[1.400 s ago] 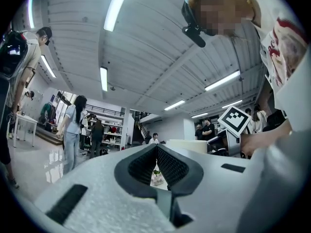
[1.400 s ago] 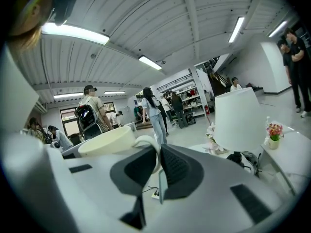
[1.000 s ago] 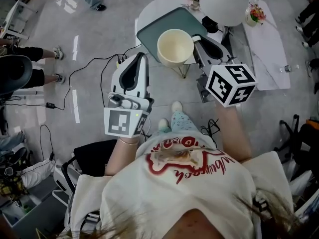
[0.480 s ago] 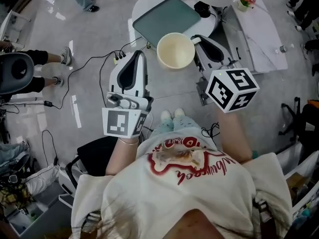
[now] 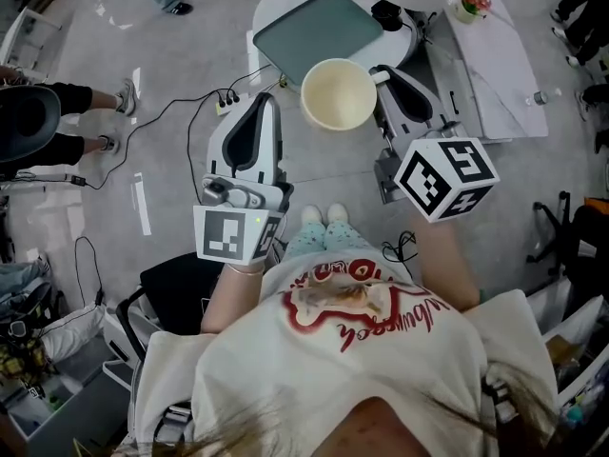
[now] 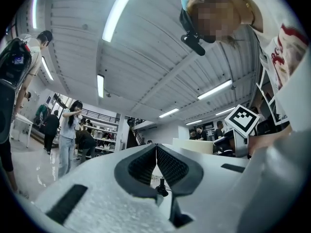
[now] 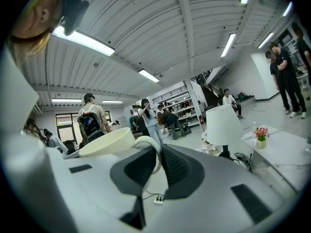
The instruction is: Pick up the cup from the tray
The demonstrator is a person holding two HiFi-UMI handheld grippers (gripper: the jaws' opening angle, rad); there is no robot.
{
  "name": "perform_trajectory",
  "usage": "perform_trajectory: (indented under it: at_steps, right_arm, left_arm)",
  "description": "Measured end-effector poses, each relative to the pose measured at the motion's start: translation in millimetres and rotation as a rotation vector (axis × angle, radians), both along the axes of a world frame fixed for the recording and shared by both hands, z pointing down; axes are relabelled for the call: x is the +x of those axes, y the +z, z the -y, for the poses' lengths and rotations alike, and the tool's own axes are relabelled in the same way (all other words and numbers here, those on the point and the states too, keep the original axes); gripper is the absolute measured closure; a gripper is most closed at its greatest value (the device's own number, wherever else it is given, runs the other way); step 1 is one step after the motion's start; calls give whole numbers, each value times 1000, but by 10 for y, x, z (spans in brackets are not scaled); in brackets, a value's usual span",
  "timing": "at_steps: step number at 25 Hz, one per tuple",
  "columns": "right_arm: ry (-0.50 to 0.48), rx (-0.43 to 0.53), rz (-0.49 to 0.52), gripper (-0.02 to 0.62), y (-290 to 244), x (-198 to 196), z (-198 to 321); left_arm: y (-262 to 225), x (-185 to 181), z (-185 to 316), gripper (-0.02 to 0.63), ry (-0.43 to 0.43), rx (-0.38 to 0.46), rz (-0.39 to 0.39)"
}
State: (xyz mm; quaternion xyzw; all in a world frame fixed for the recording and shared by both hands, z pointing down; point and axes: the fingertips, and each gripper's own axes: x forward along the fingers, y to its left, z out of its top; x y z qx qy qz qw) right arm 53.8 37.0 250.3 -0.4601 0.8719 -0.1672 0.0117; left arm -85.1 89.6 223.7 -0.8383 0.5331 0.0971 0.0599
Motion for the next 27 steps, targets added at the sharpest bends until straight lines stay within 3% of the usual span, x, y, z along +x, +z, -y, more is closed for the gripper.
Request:
perform_trajectory:
  at_steps: [27]
  right_arm:
    - [16,-9,5,552,72,-27,81]
  left_arm:
    - [43,44,77,591,11,-1,4]
